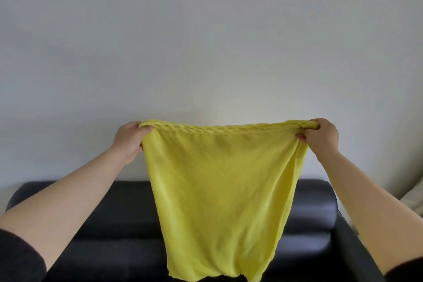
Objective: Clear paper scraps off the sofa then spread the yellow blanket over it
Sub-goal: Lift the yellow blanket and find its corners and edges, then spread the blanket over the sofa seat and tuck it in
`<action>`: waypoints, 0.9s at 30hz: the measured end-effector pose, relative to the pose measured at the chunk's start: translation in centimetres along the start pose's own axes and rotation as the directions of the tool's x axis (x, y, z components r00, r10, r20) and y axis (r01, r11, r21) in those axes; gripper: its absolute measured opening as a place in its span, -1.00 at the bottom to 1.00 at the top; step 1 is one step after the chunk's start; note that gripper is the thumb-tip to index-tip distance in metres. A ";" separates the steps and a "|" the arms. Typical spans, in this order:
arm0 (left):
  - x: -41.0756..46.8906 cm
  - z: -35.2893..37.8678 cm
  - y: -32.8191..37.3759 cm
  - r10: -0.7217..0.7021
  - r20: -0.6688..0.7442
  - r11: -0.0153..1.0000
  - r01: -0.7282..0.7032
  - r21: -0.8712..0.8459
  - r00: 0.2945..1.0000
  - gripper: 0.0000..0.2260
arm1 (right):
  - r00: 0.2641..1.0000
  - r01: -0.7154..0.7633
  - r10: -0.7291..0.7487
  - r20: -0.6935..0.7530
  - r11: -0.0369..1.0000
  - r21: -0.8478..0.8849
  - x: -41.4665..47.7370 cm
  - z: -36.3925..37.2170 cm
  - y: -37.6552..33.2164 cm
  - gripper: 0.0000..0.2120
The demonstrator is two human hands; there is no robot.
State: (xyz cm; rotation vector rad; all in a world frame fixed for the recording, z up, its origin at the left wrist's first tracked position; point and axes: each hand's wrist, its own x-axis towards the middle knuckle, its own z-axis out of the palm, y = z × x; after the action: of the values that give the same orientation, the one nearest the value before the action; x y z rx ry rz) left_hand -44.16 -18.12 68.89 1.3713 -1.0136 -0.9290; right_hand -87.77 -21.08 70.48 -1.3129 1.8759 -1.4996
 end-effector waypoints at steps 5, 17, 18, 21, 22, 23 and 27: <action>-4.0 0.1 -3.0 -0.023 -0.206 0.999 0.027 0.019 0.978 -0.76 | 0.999 -0.030 0.029 0.041 0.999 0.026 -0.5 0.3 1.7 -0.77; -17.2 -4.3 -5.1 0.152 -0.424 0.987 -0.119 0.104 0.893 -0.70 | 0.993 -0.010 0.007 0.119 1.000 0.024 -10.4 -3.5 2.6 -0.76; -18.6 -5.1 -5.1 0.157 -0.427 0.986 -0.122 0.109 0.891 -0.70 | 0.993 -0.006 0.003 0.115 1.000 0.025 -12.0 -4.0 2.5 -0.76; -22.8 -7.9 -5.5 0.167 -0.425 0.985 -0.127 0.121 0.890 -0.70 | 0.996 0.006 -0.009 0.088 0.999 0.038 -16.3 -5.4 2.2 -0.75; -24.7 -9.1 -5.8 0.169 -0.421 0.984 -0.130 0.120 0.891 -0.71 | 0.996 0.013 -0.017 0.086 0.999 0.041 -18.2 -5.8 2.1 -0.75; -26.2 -10.1 -6.2 0.176 -0.418 0.983 -0.140 0.116 0.891 -0.72 | 0.996 0.018 -0.022 0.082 0.999 0.040 -19.8 -6.2 1.9 -0.75; -33.4 -14.2 -7.1 0.175 -0.431 0.983 -0.132 0.128 0.885 -0.77 | 0.994 0.045 -0.044 0.098 0.999 -0.005 -26.1 -7.3 0.6 -0.75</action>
State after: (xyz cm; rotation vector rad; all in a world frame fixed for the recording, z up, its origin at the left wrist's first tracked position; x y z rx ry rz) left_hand -40.91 17.96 61.69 1.4712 -0.8076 -0.4231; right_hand -81.21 4.88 66.32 -1.4141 1.8038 -1.4241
